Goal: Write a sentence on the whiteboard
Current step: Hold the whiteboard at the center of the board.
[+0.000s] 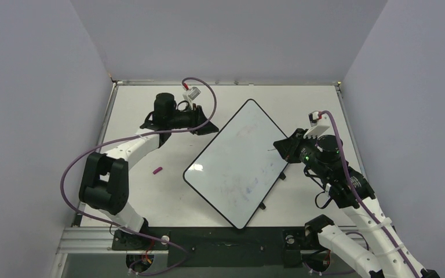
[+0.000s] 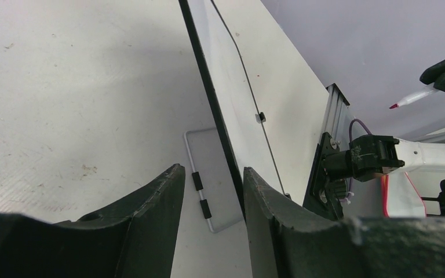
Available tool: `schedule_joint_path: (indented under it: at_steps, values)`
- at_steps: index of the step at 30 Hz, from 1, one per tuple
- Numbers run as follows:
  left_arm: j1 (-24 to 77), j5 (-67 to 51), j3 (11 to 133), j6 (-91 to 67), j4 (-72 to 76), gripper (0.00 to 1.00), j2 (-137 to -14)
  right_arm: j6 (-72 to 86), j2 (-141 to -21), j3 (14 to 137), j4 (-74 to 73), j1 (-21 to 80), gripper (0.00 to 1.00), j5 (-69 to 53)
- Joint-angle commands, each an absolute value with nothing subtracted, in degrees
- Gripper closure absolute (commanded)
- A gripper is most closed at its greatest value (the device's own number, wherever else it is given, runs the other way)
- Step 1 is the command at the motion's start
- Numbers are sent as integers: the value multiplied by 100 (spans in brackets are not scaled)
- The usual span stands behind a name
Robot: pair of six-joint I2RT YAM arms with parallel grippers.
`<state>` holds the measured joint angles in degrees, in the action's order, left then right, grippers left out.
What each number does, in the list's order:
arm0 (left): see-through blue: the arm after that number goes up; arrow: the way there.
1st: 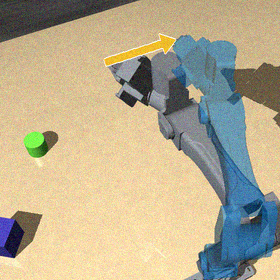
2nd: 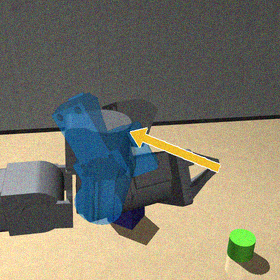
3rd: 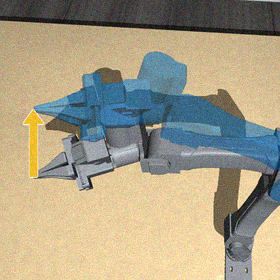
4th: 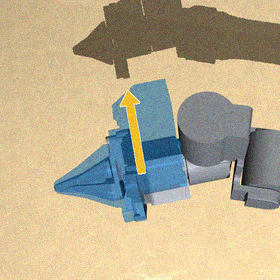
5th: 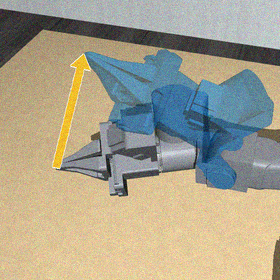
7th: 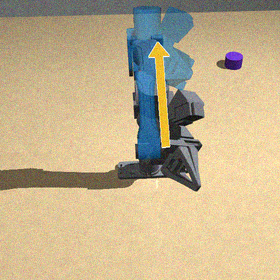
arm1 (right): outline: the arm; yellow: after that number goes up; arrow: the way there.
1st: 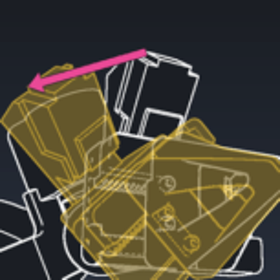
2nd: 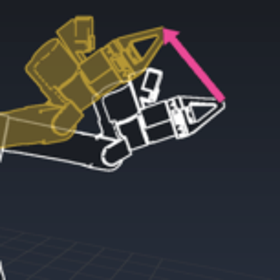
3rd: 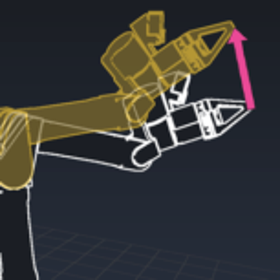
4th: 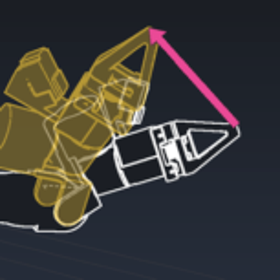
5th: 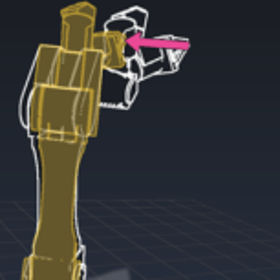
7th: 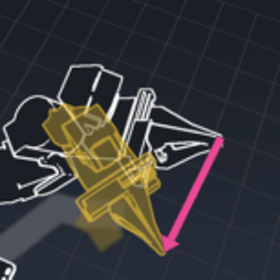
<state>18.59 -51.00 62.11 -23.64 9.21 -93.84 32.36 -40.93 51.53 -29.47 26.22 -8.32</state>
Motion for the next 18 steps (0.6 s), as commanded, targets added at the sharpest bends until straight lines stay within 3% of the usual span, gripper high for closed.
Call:
schedule_joint_path:
  at_steps: [1, 15, 18]
  values:
    - [1827, -5145, 6082, -2427, 1118, 61, -8865, 3213, -4102, 5265, -2843, 2584, 100, -803]
    - [2166, -4390, 5666, -2242, 69, 62, -8481, 3282, -4210, 5281, -2742, 2598, 100, -936]
    - [2212, -4310, 5618, -2295, 18, 66, -8437, 3284, -4230, 5277, -2723, 2595, 100, -960]
